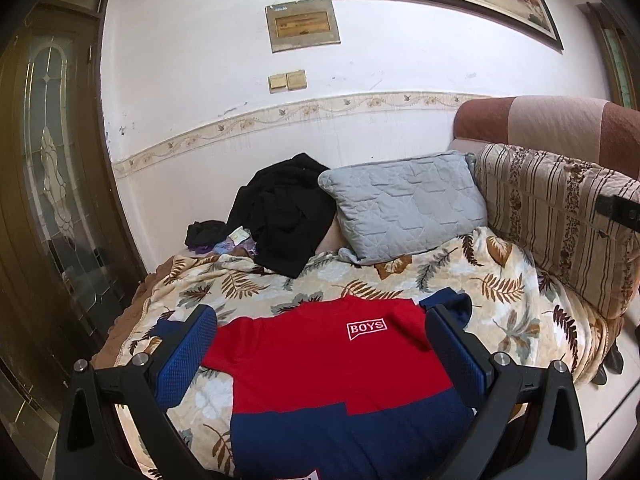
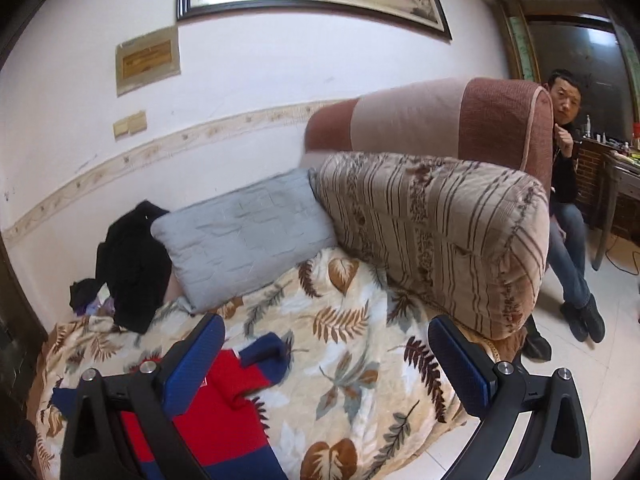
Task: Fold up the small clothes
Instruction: 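Move both grippers over the red and navy BOYS sweater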
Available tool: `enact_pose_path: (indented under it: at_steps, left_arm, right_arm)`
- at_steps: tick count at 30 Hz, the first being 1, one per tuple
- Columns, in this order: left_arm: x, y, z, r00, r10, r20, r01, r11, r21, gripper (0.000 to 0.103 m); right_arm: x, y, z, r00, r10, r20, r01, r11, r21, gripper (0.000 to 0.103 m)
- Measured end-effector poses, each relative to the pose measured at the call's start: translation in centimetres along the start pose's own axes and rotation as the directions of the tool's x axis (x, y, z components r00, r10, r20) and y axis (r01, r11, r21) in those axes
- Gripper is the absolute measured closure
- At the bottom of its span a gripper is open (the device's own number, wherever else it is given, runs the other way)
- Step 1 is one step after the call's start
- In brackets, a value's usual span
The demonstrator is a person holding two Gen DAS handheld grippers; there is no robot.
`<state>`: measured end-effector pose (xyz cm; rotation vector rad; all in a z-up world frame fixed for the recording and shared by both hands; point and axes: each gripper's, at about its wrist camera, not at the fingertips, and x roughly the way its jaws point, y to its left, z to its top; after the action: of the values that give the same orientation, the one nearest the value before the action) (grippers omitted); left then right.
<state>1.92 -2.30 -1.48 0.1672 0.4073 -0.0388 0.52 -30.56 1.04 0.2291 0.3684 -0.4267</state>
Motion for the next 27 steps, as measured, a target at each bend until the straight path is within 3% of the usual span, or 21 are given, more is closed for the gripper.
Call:
enact_pose_path:
  at_steps: [12, 27]
  left_arm:
    - [3.0, 4.3, -0.5, 0.997, 0.068, -0.047, -0.072, 0.995, -0.075, 0.0]
    - [5.6, 7.7, -2.4, 0.991, 0.106, -0.086, -0.117, 0.984, -0.137, 0.0]
  right_arm:
    - [-0.4, 8.0, -3.9, 0.989, 0.133, -0.065, -0.143, 0.972, -0.186, 0.0]
    - [0.5, 13.2, -6.9, 0.979, 0.152, -0.139, -0.186, 0.941, -0.284, 0.0]
